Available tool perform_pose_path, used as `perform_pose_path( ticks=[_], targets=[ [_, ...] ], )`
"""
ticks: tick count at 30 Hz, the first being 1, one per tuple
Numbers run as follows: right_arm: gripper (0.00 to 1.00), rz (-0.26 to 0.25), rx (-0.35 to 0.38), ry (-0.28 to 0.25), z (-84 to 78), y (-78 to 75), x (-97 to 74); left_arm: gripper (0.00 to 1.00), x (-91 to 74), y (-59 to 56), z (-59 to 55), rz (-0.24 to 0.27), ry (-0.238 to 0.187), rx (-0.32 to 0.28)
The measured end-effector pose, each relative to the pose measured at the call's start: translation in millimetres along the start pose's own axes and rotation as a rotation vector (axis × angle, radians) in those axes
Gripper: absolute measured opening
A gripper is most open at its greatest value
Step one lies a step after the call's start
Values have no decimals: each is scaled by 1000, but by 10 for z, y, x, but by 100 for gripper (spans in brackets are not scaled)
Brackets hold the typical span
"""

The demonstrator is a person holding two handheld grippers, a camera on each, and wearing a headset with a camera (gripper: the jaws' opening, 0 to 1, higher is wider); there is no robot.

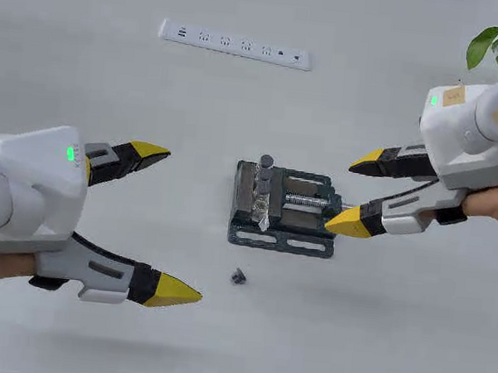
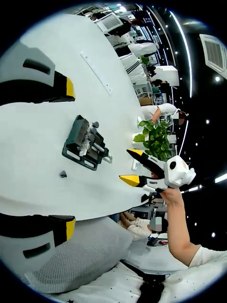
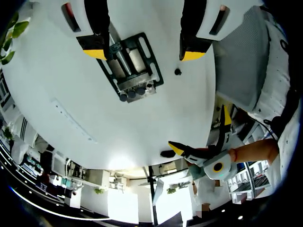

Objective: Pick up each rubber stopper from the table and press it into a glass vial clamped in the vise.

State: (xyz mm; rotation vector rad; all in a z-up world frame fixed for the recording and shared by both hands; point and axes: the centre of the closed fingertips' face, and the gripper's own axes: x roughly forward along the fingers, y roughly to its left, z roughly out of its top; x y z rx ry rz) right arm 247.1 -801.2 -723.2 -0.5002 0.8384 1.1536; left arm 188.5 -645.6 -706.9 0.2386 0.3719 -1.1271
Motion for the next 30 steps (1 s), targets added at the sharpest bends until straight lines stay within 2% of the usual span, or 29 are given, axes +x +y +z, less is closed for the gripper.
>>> perform_pose_path(
  ticks=[6, 10, 16, 19, 20, 24, 25, 30],
  targets=[
    [65, -8, 28, -47, -159, 75, -60, 99, -24, -22, -11, -1, 11, 8],
    [69, -7, 47, -92, -227, 189, -98, 99, -33, -41, -33, -4, 24, 15],
    [71, -6, 94, -138, -332, 313, -109, 99, -29, -81, -87, -6, 42, 16],
    [71, -12, 101, -173, -350, 389, -99, 99, -27, -110, -122, -12, 52, 16],
    [72, -8, 115, -203, -338, 425, -92, 99, -26, -123, -132, -15, 55, 16],
    [74, 4, 123, -237, -385, 532, -51, 99, -26, -136, -156, -16, 63, 16],
    [74, 11, 135, -259, -384, 560, -35, 99, -25, -140, -160, -16, 63, 14],
    [72, 13, 150, -301, -431, 610, 49, 99, -15, -164, -190, -19, 70, 11]
  ],
)
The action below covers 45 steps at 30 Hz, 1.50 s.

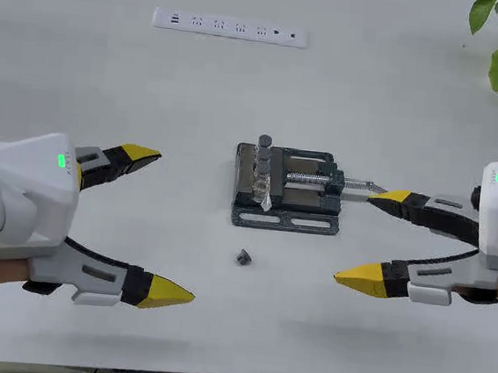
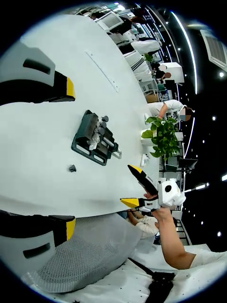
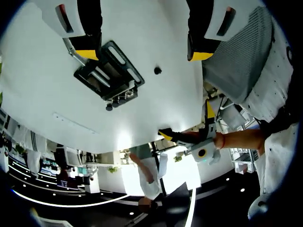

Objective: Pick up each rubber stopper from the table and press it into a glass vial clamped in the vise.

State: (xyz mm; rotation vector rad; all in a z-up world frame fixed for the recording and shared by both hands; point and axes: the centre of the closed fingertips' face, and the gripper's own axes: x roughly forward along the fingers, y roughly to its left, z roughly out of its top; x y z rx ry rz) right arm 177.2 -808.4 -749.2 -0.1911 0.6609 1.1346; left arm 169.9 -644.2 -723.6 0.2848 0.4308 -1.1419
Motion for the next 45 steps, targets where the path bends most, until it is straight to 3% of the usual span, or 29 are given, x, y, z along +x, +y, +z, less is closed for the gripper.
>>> perform_pose_path(
  ticks=[5, 16, 27, 35, 45],
  targets=[
    [67, -11, 9, -33, -39, 27, 91, 99, 12, -24, -20, -4, 2, -5],
    [46, 1, 14, -59, -49, 195, 420, 99, 28, -36, -36, -12, 2, -16],
    [23, 18, -20, -36, -77, 279, 809, 99, 50, -69, -67, -21, 7, -20],
    [14, 22, -67, 3, -115, 330, 1046, 99, 61, -80, -74, -25, 4, -24],
    [8, 19, -150, 68, -204, 313, 1160, 99, 66, -81, -64, -23, 0, -29]
  ],
)
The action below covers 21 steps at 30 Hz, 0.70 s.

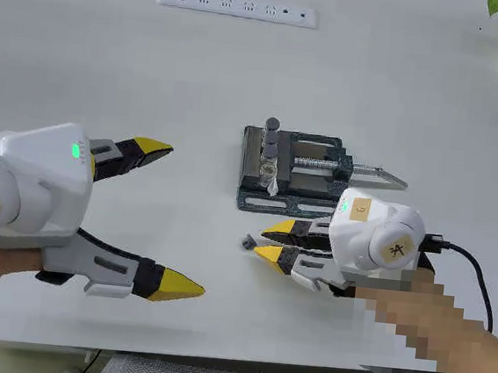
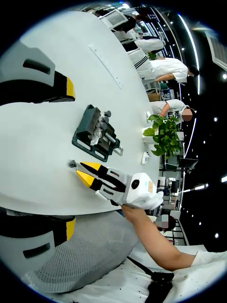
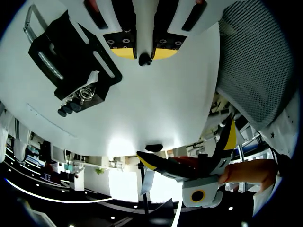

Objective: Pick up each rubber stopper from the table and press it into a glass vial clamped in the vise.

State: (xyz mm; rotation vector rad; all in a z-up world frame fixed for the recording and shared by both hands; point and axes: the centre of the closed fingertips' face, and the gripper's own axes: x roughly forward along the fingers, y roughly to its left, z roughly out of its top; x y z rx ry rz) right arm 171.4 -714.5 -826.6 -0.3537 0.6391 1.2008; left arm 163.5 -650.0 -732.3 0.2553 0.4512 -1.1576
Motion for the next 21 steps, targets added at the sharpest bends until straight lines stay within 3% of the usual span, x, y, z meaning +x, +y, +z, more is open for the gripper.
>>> perform_pose_path(
  ticks=[11, 21],
  targets=[
    [0, 3, -41, 29, -20, 0, 80, 99, 30, -9, 26, -5, -6, -5],
    [0, -7, -50, 33, -20, -29, 93, 99, 39, 2, 44, -6, -10, -7]
  ],
)
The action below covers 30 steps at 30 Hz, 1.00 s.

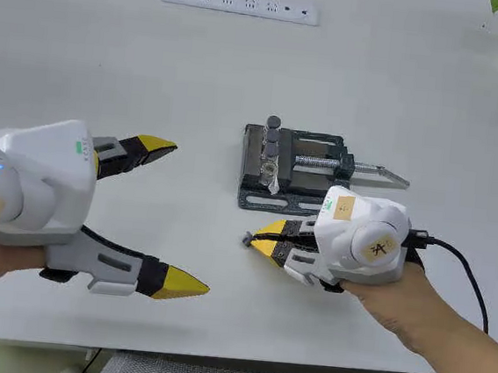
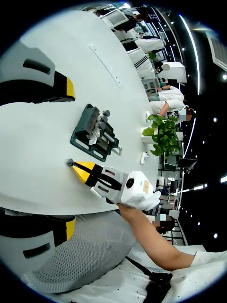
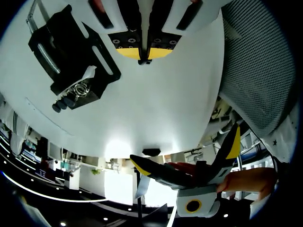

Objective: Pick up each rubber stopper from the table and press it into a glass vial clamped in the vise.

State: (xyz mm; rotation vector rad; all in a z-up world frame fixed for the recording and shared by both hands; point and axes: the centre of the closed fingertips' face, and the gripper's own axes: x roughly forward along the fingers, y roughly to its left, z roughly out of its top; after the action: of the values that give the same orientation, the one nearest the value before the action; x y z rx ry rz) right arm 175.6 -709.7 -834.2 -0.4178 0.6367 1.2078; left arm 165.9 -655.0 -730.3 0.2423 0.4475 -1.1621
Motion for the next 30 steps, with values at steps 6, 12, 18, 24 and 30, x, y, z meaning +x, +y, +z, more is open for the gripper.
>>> perform_pose_path(
  ticks=[6, 12, 18, 24, 30],
  targets=[
    [0, -6, 2, 5, -10, 0, -5, 99, 12, -4, 16, -3, -4, 1],
    [0, -20, 6, 5, -9, -10, -10, 99, 11, 0, 30, -4, -7, 4],
    [0, -50, 31, -26, 81, -27, -135, 99, 10, -4, 77, 1, -19, 3],
    [0, -128, 70, -99, 357, -101, -474, 98, 29, -20, 210, 10, -41, 20],
    [0, -221, 149, -182, 638, -221, -843, 89, 74, 11, 408, 44, -85, 52]
  ],
)
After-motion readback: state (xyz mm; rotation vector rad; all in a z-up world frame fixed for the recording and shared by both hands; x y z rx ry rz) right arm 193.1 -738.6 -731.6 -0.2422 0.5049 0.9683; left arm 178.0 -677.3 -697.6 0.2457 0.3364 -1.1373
